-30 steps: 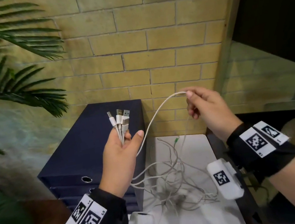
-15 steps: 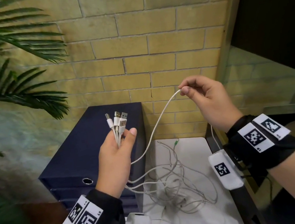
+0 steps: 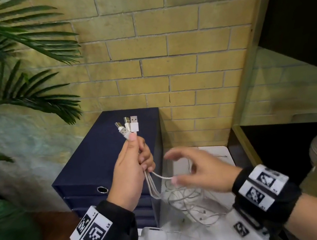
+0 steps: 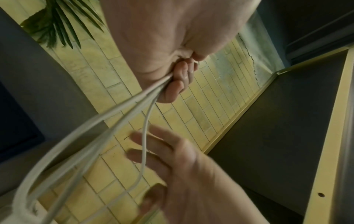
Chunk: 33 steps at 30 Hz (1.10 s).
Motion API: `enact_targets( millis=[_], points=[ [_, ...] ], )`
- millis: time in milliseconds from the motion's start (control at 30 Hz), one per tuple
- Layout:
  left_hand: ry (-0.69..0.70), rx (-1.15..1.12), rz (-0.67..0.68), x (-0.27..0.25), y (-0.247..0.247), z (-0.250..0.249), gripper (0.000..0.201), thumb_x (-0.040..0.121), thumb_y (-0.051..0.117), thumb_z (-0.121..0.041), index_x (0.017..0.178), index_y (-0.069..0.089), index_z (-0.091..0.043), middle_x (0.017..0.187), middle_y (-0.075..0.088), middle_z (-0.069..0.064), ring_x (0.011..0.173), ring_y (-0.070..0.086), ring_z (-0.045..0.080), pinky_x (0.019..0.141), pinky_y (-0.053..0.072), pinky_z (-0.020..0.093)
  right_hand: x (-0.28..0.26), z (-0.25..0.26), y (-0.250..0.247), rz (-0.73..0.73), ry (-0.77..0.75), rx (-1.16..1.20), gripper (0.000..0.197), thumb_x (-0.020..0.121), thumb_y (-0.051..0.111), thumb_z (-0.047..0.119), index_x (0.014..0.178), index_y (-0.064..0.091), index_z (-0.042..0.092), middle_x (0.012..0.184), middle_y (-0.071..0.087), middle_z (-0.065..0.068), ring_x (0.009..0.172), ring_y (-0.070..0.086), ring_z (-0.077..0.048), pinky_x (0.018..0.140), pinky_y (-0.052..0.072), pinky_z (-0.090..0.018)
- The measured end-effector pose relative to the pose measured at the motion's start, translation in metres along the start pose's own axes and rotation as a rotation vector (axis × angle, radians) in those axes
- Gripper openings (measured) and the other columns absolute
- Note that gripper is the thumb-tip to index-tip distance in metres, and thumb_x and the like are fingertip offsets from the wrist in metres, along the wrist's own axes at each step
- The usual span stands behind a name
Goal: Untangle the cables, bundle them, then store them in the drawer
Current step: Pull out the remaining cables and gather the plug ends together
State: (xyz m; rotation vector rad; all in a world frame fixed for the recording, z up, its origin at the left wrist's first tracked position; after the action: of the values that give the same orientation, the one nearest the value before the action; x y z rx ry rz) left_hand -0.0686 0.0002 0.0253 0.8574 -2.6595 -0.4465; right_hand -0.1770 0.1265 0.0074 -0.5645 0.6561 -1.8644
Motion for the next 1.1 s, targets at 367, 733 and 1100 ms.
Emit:
enact_targets(
  millis=[367, 733, 1100],
  points=[
    [0.017, -0.012, 0.026, -0.012, -0.004, -0.006, 0.04, 0.091, 0.037, -0.048, 0.069, 0.036, -0.015, 0.053, 0.028, -0.007, 0.043, 0.026, 0.007, 0.044, 0.033, 0.019, 0.017, -0.043, 0.015, 0.118, 0.041, -0.522, 0.017, 0.095, 0.046, 0.032, 0.09, 0.055, 0.019, 0.084, 0.06, -0.005, 0.077, 0.051, -0.02, 0.066, 0.035, -0.03],
    [0.067, 0.034, -0.023, -0.016, -0.022, -0.016, 0.041, 0.096, 0.035, -0.047, 0.068, 0.038, -0.017, 0.053, 0.028, -0.007, 0.044, 0.025, 0.007, 0.045, 0.032, 0.021, 0.03, -0.078, -0.064, 0.006, 0.352, -0.892, 0.017, 0.097, 0.039, 0.026, 0.096, 0.054, 0.018, 0.101, 0.045, -0.008, 0.101, 0.046, -0.029, 0.069, 0.031, -0.033],
    [0.08, 0.087, -0.004, -0.017, -0.019, -0.011, 0.038, 0.093, 0.034, -0.046, 0.069, 0.037, -0.016, 0.054, 0.029, -0.007, 0.045, 0.026, 0.009, 0.051, 0.036, 0.024, 0.044, -0.02, -0.138, -0.603, 0.185, -0.522, 0.008, 0.08, 0.07, 0.032, 0.086, 0.071, 0.027, 0.076, 0.051, 0.0, 0.08, 0.047, -0.021, 0.067, 0.036, -0.03]
  ],
)
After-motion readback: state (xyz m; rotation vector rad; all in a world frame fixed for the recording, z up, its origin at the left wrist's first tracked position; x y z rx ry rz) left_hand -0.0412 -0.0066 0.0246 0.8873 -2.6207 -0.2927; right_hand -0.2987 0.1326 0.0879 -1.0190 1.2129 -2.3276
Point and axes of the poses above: each hand's wrist, its own x-axis towards the middle knuckle, its own y-axis out of the palm, z = x × y, the point moved 4 cm from there along x, towards the middle knuckle
